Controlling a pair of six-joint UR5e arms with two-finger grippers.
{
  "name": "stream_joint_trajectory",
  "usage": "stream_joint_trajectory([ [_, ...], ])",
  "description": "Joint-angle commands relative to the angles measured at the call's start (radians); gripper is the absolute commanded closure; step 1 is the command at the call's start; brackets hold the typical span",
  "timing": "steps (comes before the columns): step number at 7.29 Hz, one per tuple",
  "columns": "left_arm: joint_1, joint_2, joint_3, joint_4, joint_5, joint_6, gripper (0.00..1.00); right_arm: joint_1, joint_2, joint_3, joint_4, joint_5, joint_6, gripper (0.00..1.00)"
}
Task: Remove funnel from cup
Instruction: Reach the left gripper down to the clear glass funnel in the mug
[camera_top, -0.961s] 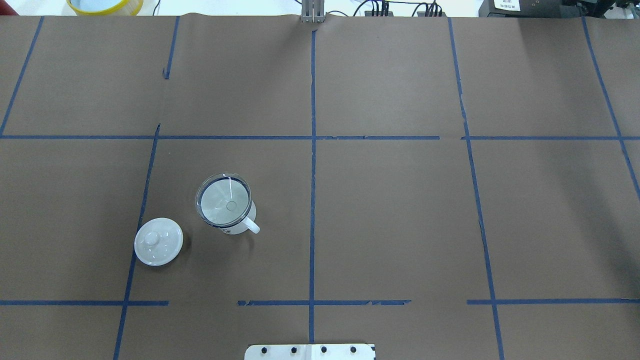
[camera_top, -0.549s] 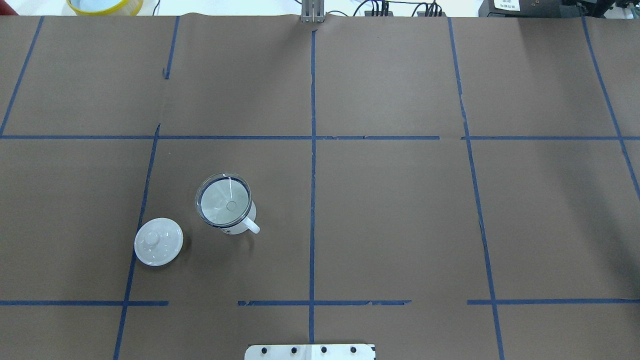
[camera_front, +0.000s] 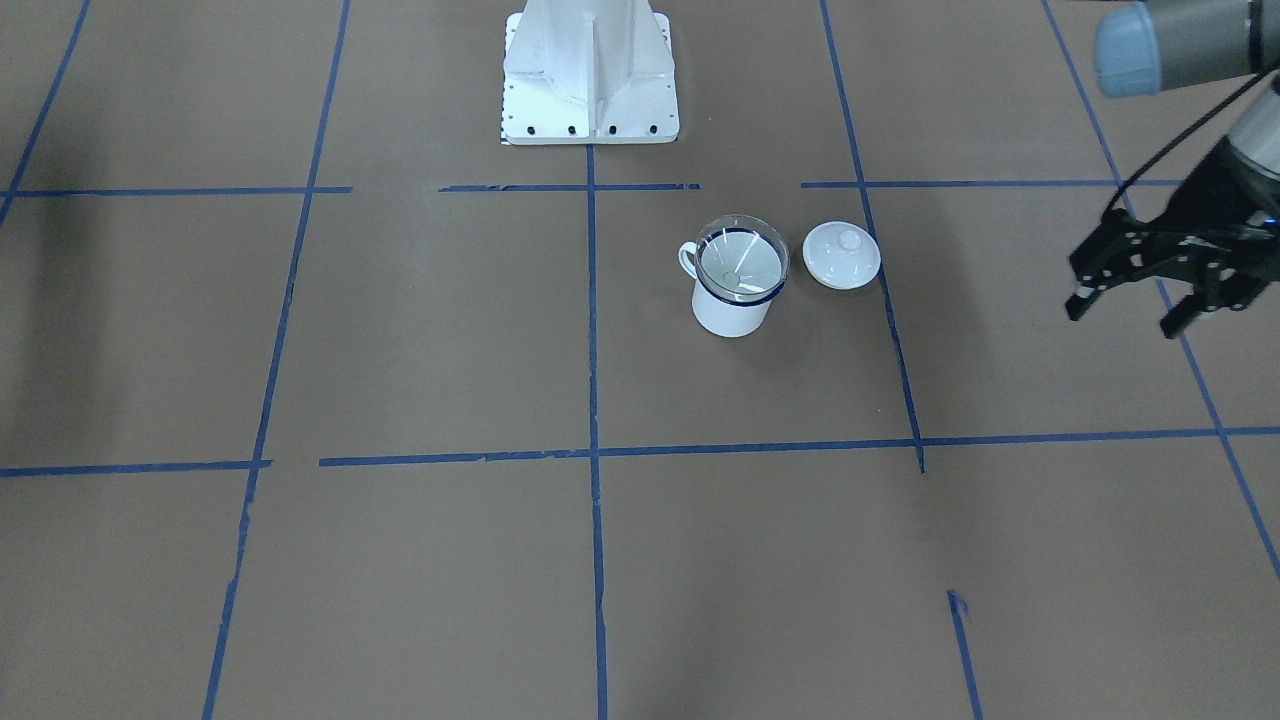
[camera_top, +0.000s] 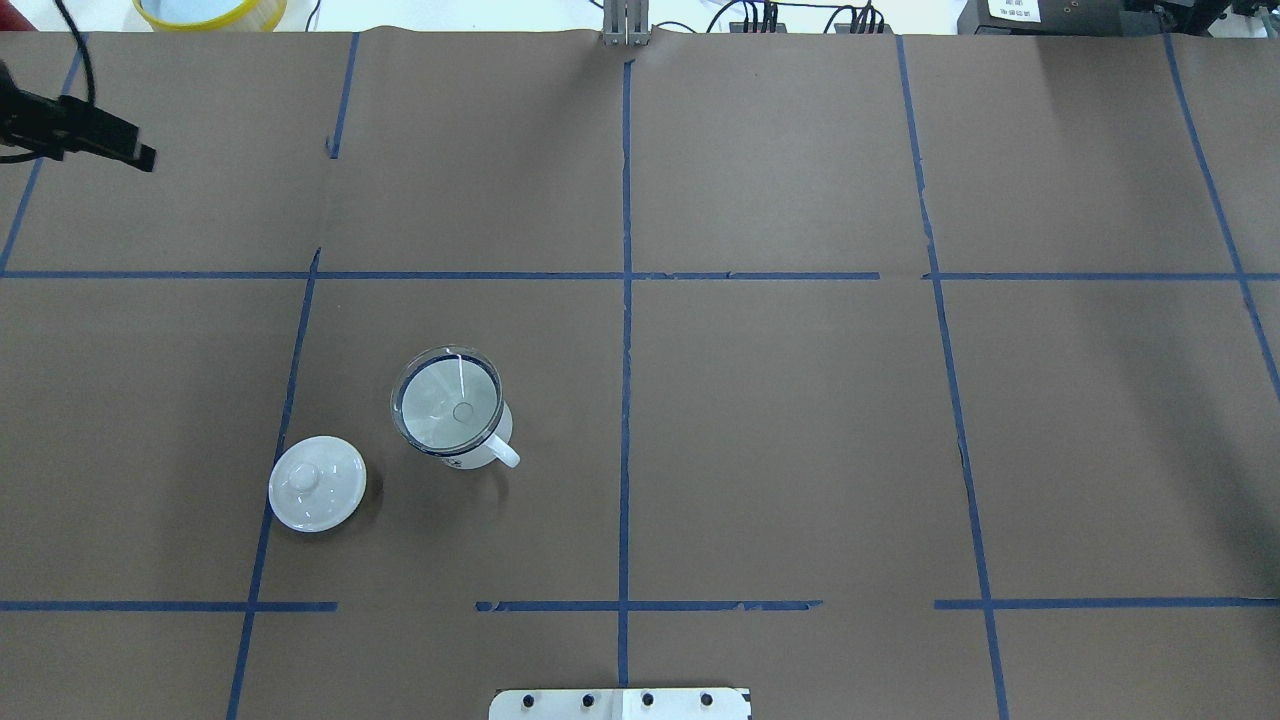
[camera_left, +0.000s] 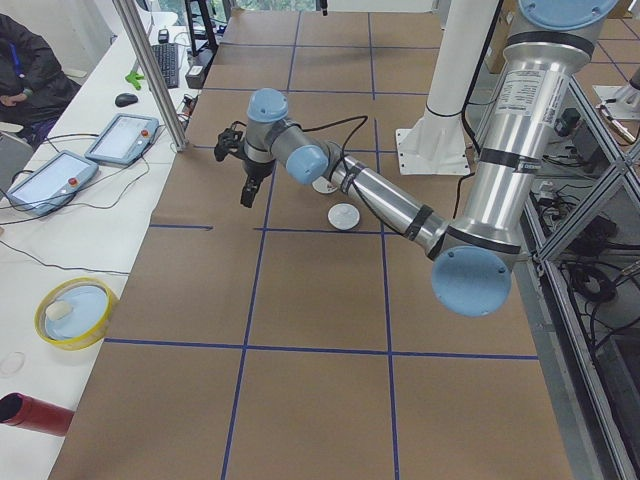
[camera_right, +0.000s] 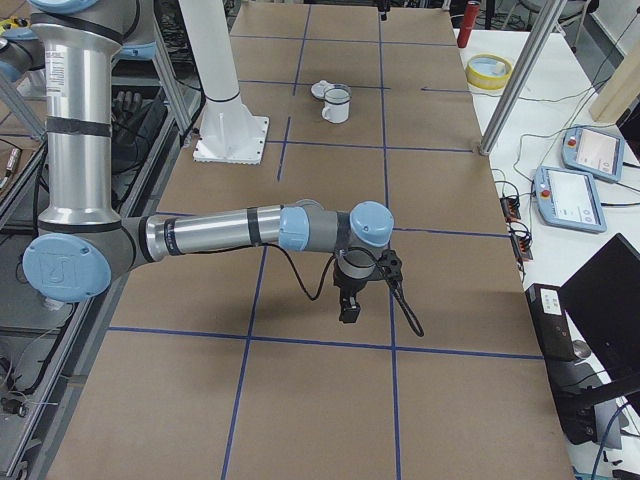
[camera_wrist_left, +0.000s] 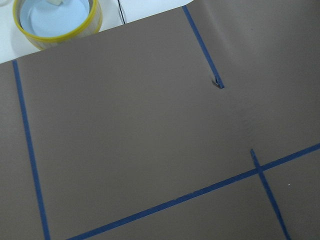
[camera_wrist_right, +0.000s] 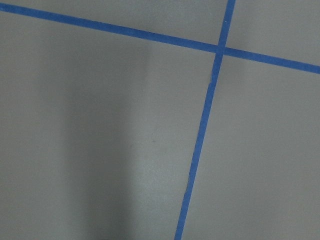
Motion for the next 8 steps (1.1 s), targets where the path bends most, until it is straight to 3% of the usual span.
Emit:
stream_joint_trajectory([
  [1,0.246,-0.218,-0.055,0.182,0.149,-0.378,0.00,0.000,0.002,0.000,0.000,0.000,0.000,0.00],
  [3,0.387,-0.274,-0.071,0.244,0.205,-0.544,0.00,0.000,0.002,0.000,0.000,0.000,0.000,0.00],
  [5,0.505,-0.293,-0.052,0.238,0.277,-0.570,0.00,0.000,0.000,0.000,0.000,0.000,0.000,0.00],
  [8,0.570,-0.296,0.050,0.163,0.282,-0.570,0.03,0.000,0.000,0.000,0.000,0.000,0.000,0.00],
])
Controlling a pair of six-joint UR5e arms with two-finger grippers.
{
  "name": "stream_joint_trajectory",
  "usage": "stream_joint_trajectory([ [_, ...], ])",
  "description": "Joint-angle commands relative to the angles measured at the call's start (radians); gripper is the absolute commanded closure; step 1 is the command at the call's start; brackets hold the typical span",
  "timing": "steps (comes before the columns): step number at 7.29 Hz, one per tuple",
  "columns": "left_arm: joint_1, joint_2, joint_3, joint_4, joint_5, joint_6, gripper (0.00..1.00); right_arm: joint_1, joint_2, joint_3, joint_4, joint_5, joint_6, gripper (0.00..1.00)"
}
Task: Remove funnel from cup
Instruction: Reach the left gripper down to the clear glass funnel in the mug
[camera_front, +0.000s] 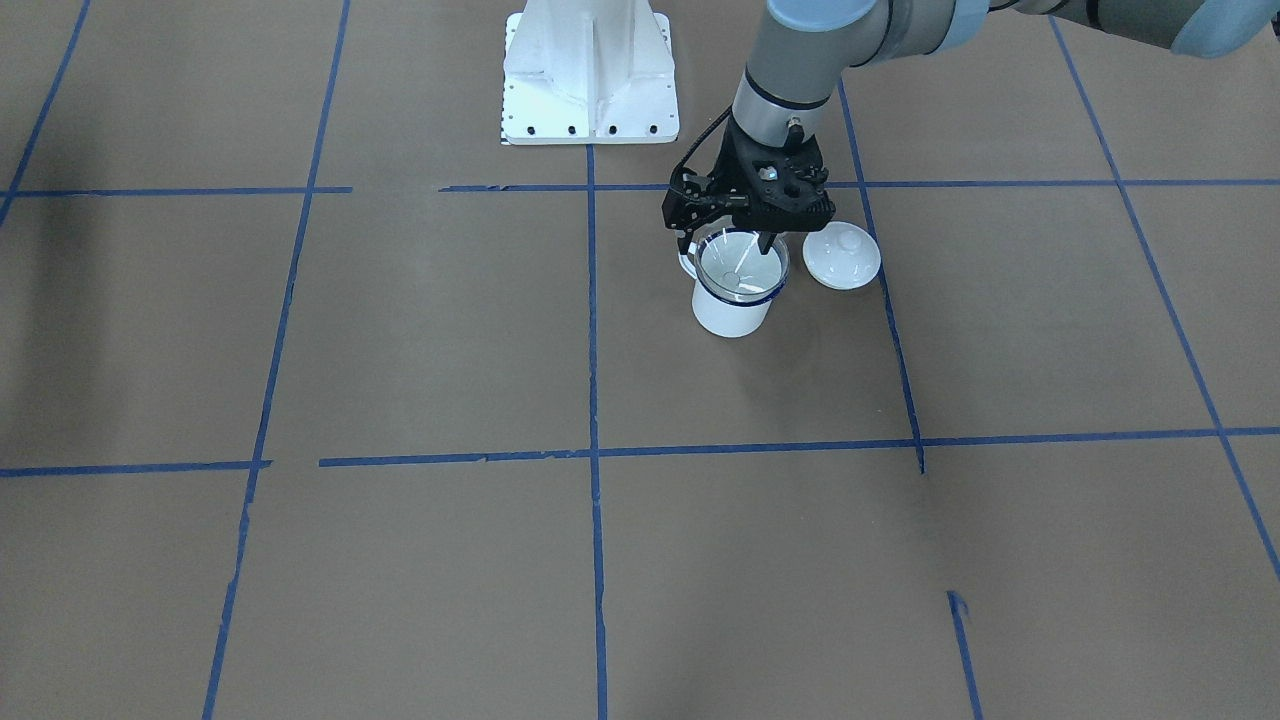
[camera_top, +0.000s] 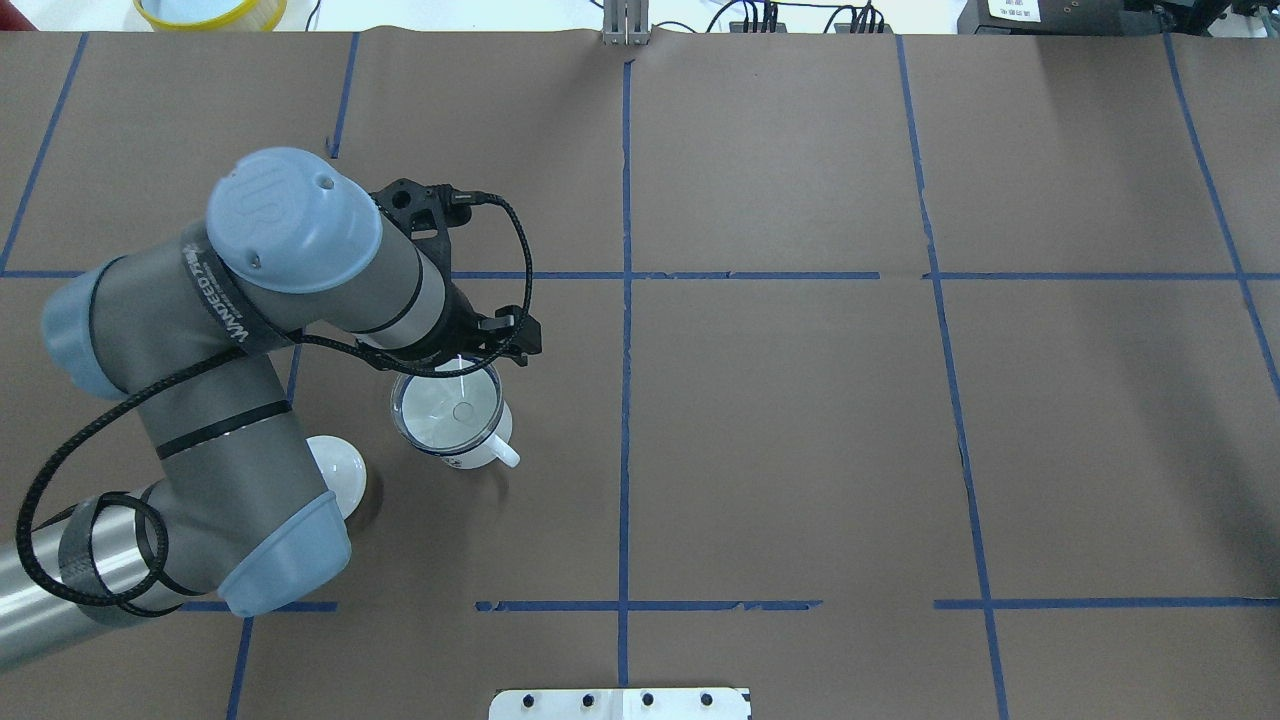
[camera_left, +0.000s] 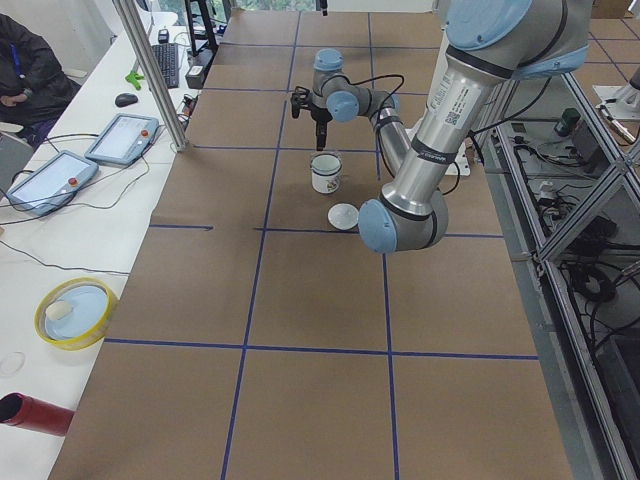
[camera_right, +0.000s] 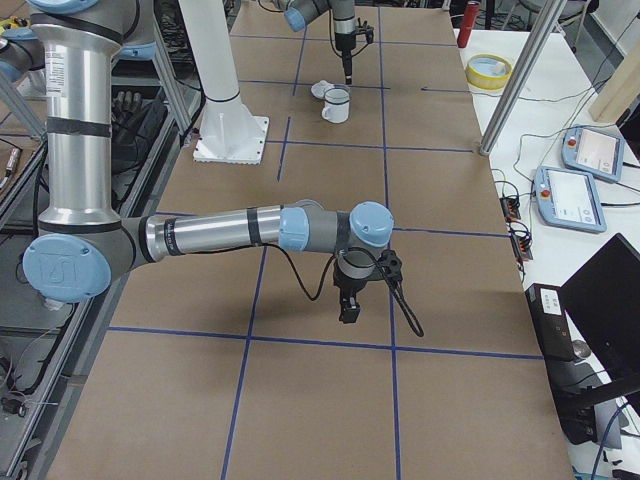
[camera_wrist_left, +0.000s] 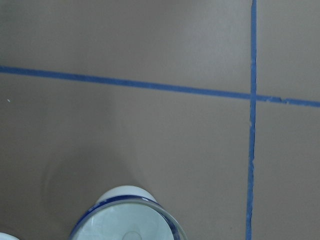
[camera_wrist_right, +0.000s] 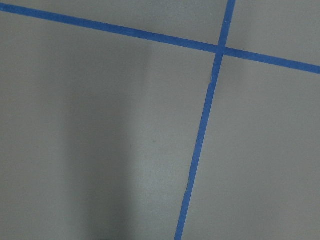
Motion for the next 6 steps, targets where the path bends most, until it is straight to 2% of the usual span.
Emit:
stream_joint_trajectory([
  [1,0.024,0.001,0.059,-0.063,0.003,0.001,0.07,0.000,0.000,0.000,0.000,0.000,0.000,0.00],
  [2,0.030,0.001,0.065,-0.071,0.002,0.001,0.20,0.000,0.000,0.000,0.000,0.000,0.000,0.00],
  [3,0.033,-0.001,0.065,-0.071,0.002,0.001,0.54,0.000,0.000,0.000,0.000,0.000,0.000,0.00],
  [4,0.033,-0.001,0.064,-0.069,0.002,0.001,0.93,0.000,0.001,0.000,0.000,0.000,0.000,0.00],
  [5,0.033,-0.001,0.051,-0.069,0.000,0.001,1.00,0.000,0.000,0.000,-0.002,0.000,0.000,0.00],
  [6,0.033,-0.001,0.051,-0.068,0.002,0.001,1.00,0.000,0.000,0.000,0.000,0.000,0.000,0.00],
])
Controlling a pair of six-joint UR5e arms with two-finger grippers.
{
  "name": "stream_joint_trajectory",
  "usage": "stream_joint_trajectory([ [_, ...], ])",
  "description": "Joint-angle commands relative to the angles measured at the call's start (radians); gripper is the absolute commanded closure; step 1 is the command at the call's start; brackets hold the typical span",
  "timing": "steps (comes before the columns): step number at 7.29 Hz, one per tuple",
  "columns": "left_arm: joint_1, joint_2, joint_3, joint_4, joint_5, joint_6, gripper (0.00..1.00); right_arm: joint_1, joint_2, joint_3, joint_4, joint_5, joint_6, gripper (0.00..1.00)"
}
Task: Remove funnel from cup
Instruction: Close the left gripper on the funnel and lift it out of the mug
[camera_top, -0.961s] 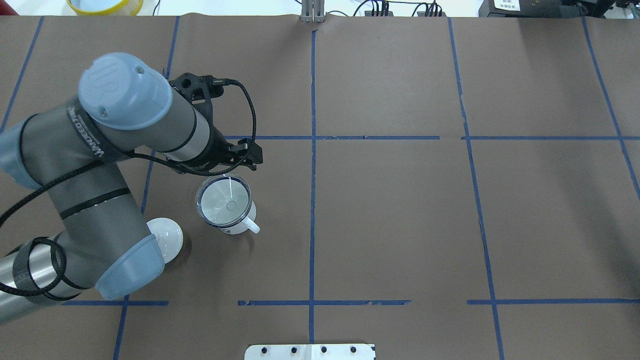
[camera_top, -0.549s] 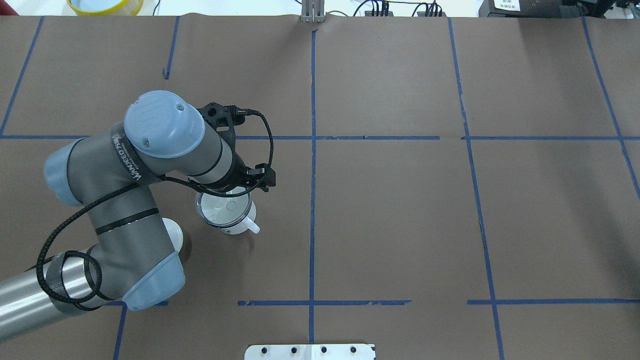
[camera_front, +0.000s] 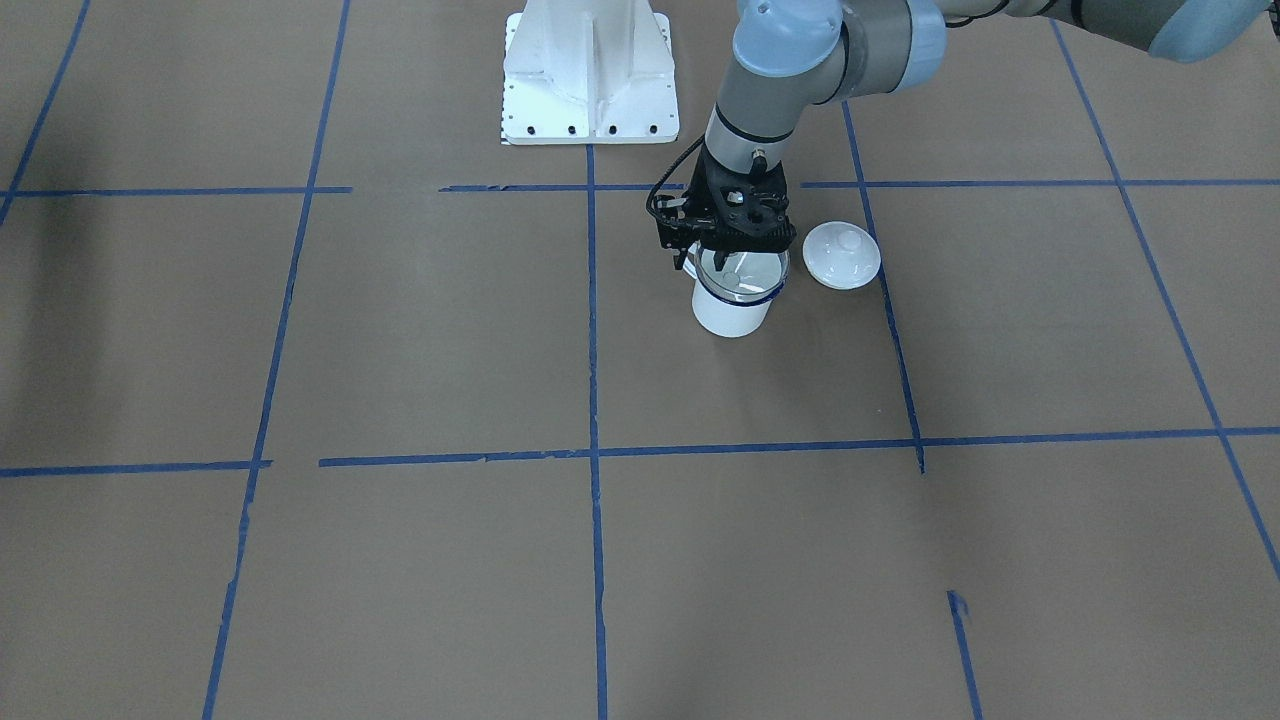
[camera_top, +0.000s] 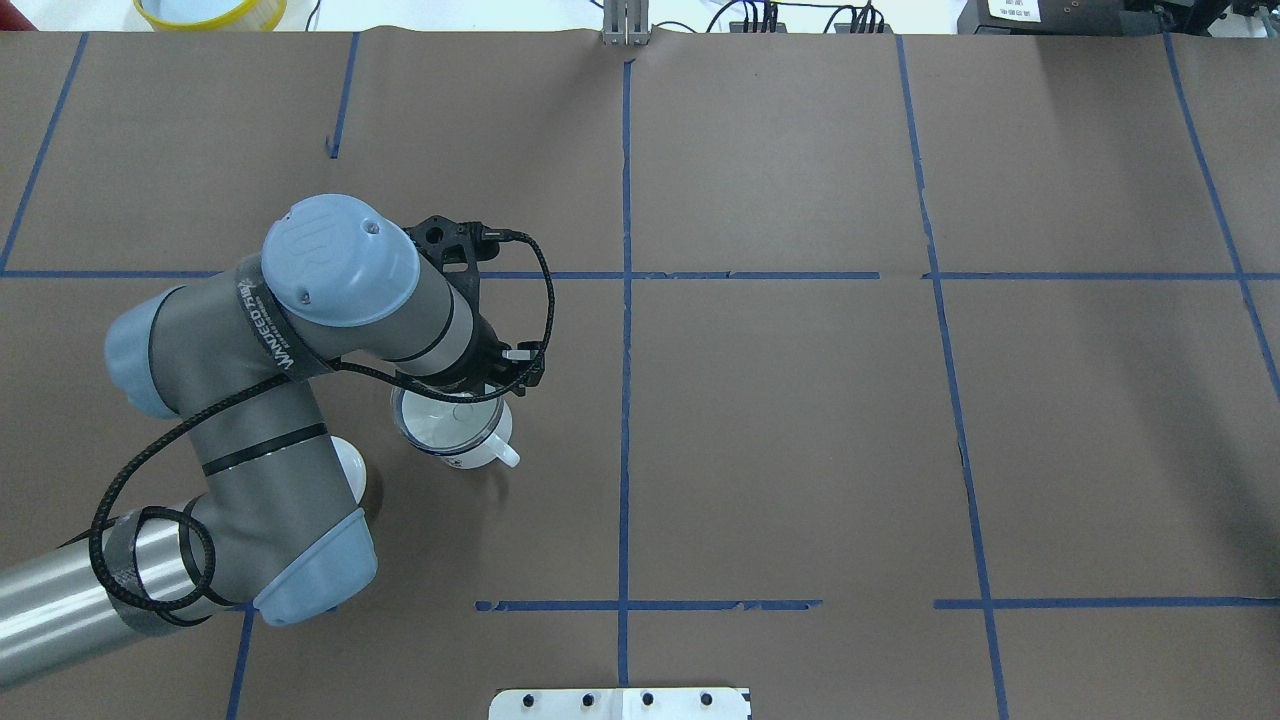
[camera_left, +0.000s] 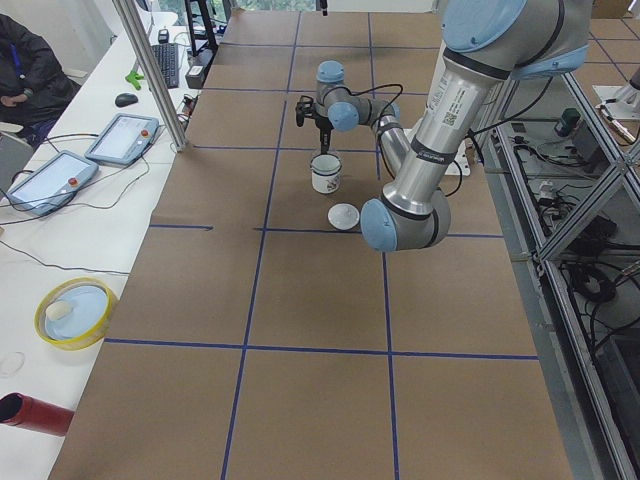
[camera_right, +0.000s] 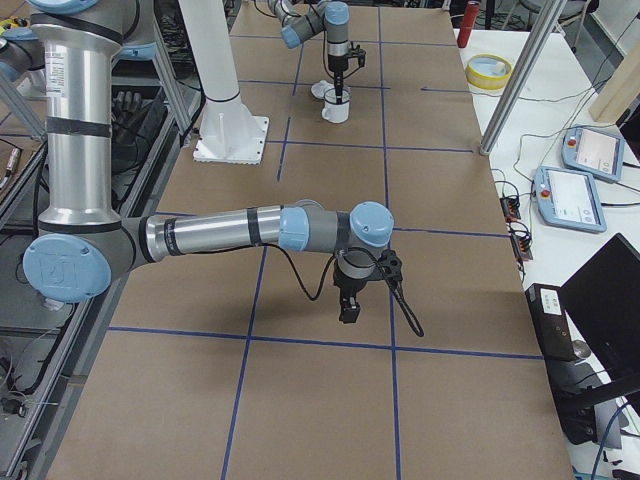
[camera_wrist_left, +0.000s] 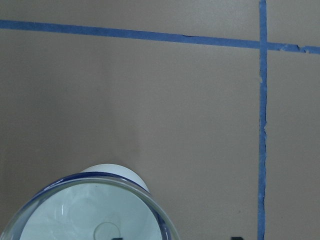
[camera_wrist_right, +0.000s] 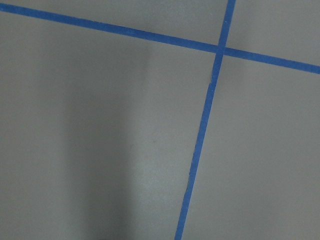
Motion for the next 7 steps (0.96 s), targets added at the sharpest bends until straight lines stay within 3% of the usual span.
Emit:
stream_joint_trajectory([
  [1,0.000,0.000,-0.004,0.001,0.001,0.000,1.00,0.000,0.000,0.000,0.001,0.000,0.000,0.00],
  [4,-0.018,0.011,-0.072,0.027,-0.004,0.009,1.00,0.000,0.001,0.000,0.001,0.000,0.000,0.00],
  [6,-0.099,-0.015,-0.213,0.216,-0.009,0.000,1.00,0.000,0.000,0.000,0.001,0.000,0.000,0.00],
  [7,-0.146,-0.015,-0.258,0.237,-0.006,-0.041,1.00,0.000,0.000,0.000,0.001,0.000,0.000,0.00],
])
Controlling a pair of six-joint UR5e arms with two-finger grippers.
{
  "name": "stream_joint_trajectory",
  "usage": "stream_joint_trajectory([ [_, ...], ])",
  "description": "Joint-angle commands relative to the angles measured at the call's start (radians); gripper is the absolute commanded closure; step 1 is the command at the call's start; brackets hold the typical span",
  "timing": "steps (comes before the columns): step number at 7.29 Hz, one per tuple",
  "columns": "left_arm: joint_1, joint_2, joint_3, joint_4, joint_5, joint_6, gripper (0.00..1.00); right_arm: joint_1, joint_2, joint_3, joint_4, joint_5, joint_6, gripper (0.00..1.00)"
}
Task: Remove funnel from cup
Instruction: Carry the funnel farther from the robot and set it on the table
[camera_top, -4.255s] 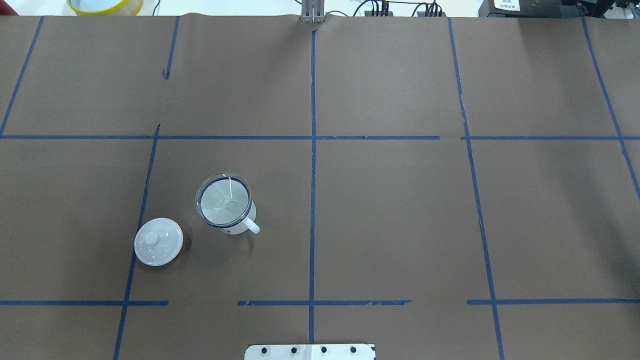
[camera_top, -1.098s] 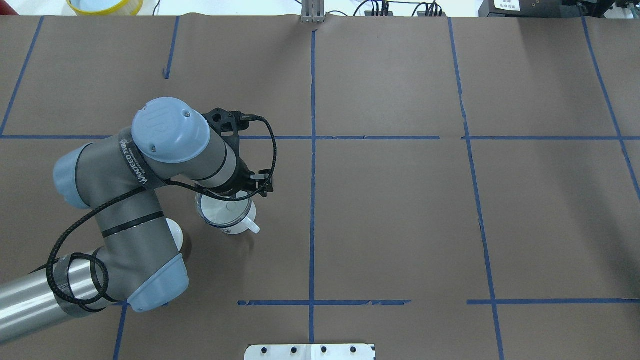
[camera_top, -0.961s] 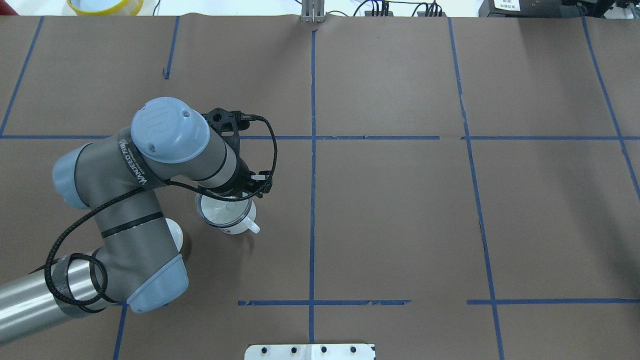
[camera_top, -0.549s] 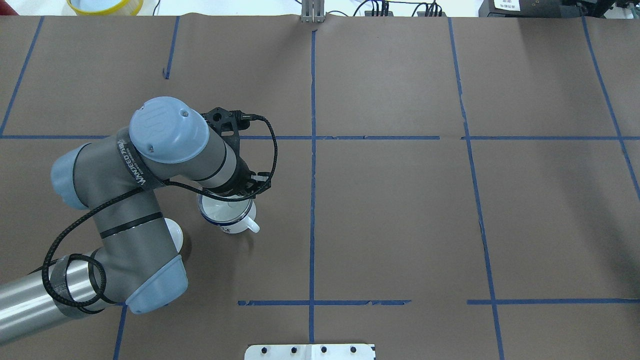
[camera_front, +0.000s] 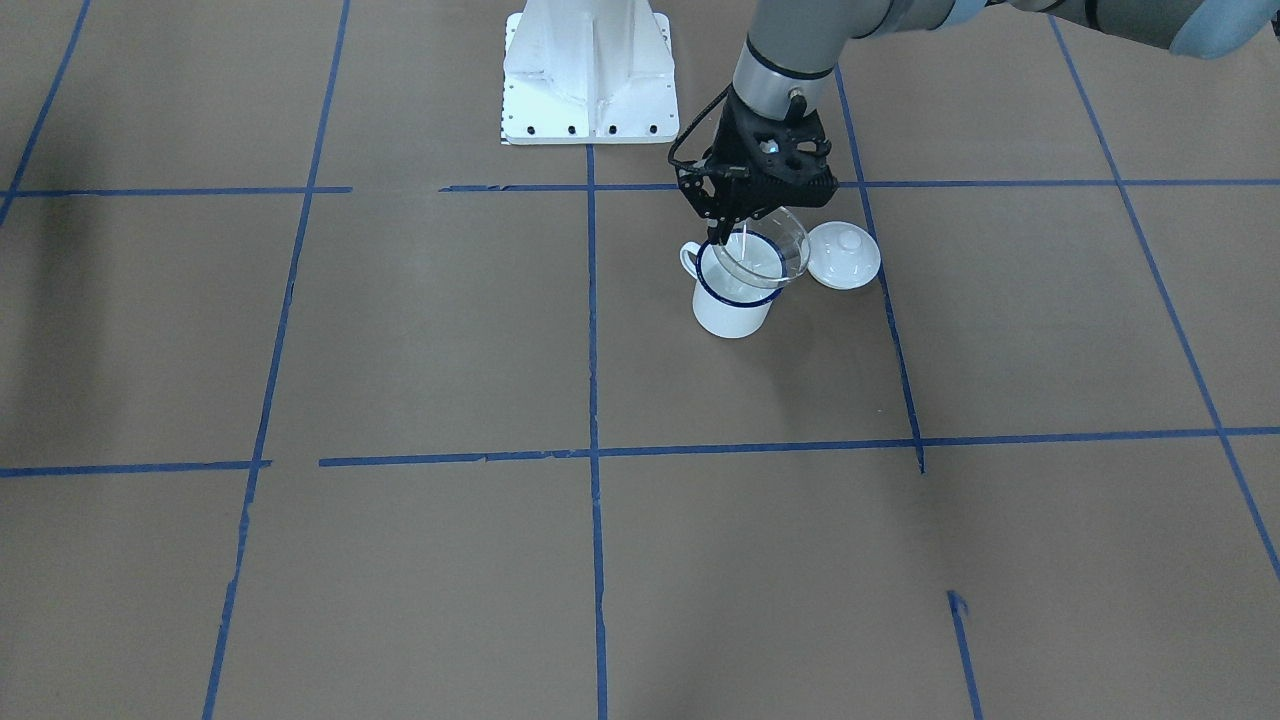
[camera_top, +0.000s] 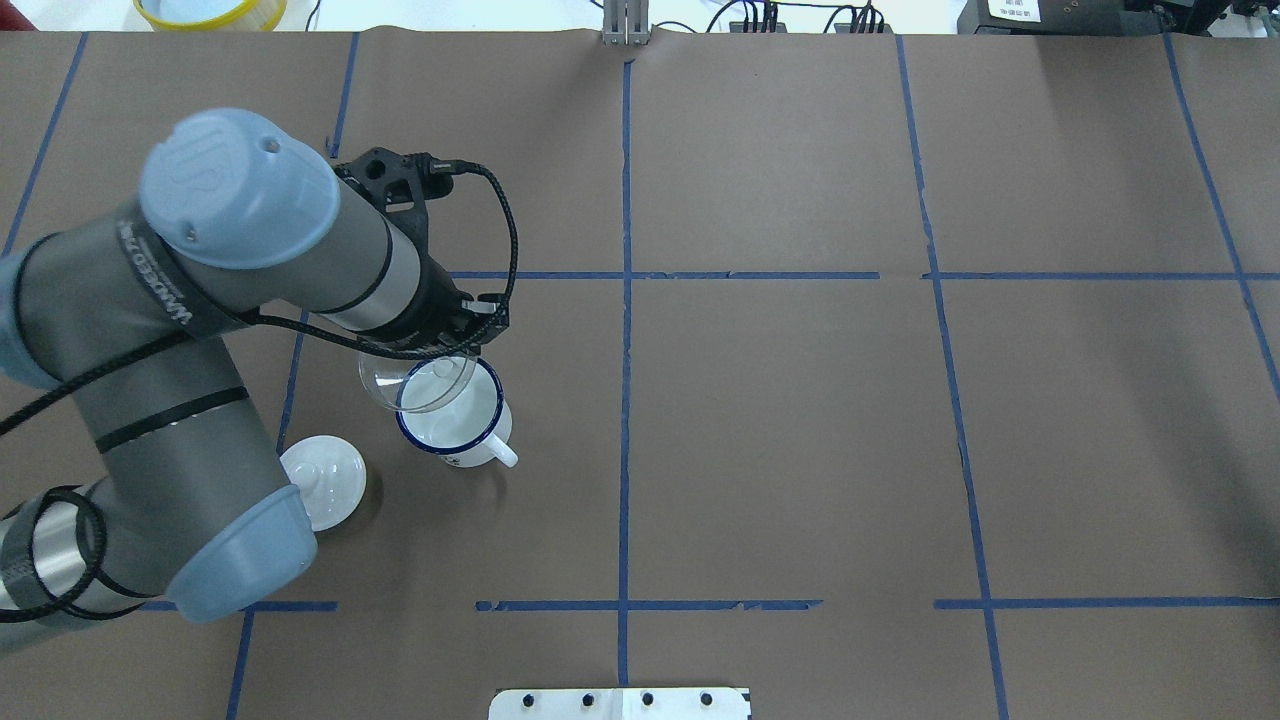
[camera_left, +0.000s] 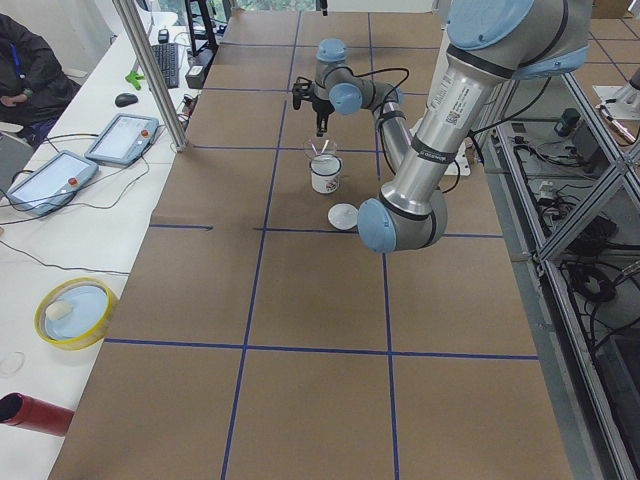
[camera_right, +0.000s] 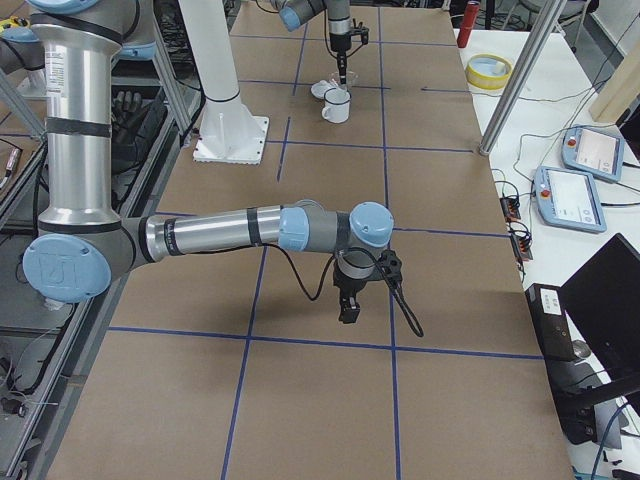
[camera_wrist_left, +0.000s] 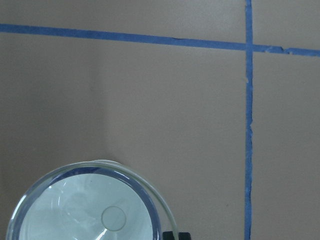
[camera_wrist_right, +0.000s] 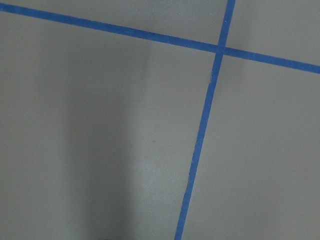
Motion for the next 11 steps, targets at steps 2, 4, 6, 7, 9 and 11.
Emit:
stream_joint_trajectory([
  [2,-0.076,-0.024,-0.047,-0.065,0.115,-0.331,1.00,0.000,0.000,0.000,0.000,0.000,0.000,0.00],
  [4,-0.076,-0.021,0.152,-0.374,0.295,-0.585,1.00,0.000,0.000,0.000,0.000,0.000,0.000,0.00],
  [6,-0.075,-0.024,0.356,-0.614,0.458,-0.758,1.00,0.000,0.000,0.000,0.000,0.000,0.000,0.00],
  [7,-0.075,-0.036,0.463,-0.690,0.516,-0.823,1.00,0.000,0.000,0.000,0.000,0.000,0.000,0.00],
  [9,-0.076,-0.122,0.719,-0.874,0.616,-0.837,1.00,0.000,0.000,0.000,0.000,0.000,0.000,0.00],
  [11,-0.078,-0.165,0.883,-0.964,0.621,-0.836,1.00,0.000,0.000,0.000,0.000,0.000,0.000,0.00],
])
